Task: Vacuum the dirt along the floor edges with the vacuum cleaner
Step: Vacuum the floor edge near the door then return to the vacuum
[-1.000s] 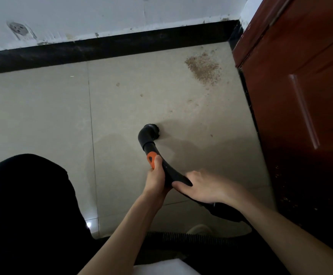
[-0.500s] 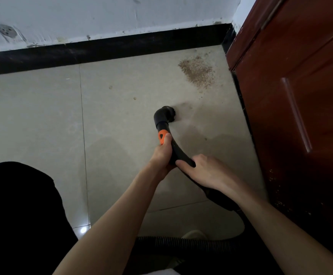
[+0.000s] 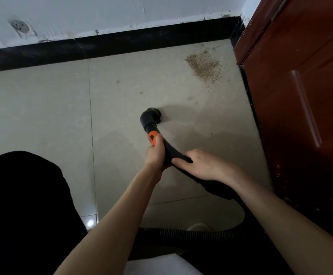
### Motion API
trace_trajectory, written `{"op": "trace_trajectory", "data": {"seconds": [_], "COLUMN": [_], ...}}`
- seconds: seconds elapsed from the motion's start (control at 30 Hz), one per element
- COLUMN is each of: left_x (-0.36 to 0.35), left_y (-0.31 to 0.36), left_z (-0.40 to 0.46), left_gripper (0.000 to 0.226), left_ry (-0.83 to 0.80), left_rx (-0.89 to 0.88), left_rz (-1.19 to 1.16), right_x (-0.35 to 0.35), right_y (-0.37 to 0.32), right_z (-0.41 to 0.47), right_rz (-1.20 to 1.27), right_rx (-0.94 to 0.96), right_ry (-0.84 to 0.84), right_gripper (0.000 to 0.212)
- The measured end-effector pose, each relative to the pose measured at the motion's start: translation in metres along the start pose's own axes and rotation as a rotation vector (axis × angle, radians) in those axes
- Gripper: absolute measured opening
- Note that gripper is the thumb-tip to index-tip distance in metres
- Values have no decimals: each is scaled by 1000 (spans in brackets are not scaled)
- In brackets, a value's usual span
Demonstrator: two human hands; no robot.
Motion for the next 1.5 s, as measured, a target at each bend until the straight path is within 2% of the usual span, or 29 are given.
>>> {"op": "trace_trajectory", "data": {"seconds": [0.13, 0.3, 0.5, 0.67, 0.9, 1.2, 1.33, 1.5], "left_x": [23, -6, -57, -64, -86, -75, -62, -47], "left_y": [-16, 5, 20, 32, 44, 1, -19, -21], "left_z": [0, -4, -2, 9, 18, 28, 26, 25], "left_gripper": [31, 43, 43, 39, 37, 37, 36, 37], "left_ry": [21, -72, -199, -188, -250, -219, -183, -145], "left_rx": [8, -38, 23, -34, -74, -202, -226, -274], "left_rz": [-69, 22, 38, 150, 232, 285, 301, 282], "right_x": [-15, 4, 21, 34, 37, -7, -33, -42], "right_y": [-8, 5, 17, 21, 37, 58, 60, 49], "right_z": [4, -3, -17, -11, -8, -24, -31, -31], "right_rz": [-58, -31, 43, 10, 195, 236, 164, 205], "right_rx": [40, -73, -180, -213, -245, -227, -223, -176], "right_ry": [-60, 63, 147, 197, 290, 284, 249, 235], "right_gripper": [55, 54, 53, 52, 46, 48, 45, 55]}}
Point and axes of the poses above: each hand's wrist, its own z-axis towards the middle knuckle, its own x-axis out of the back of the hand, y = z × x, the point moved 6 cm from there along z, towards the middle knuckle, and after that the axes turned 12 degrees about x, right-handed, at the moved point
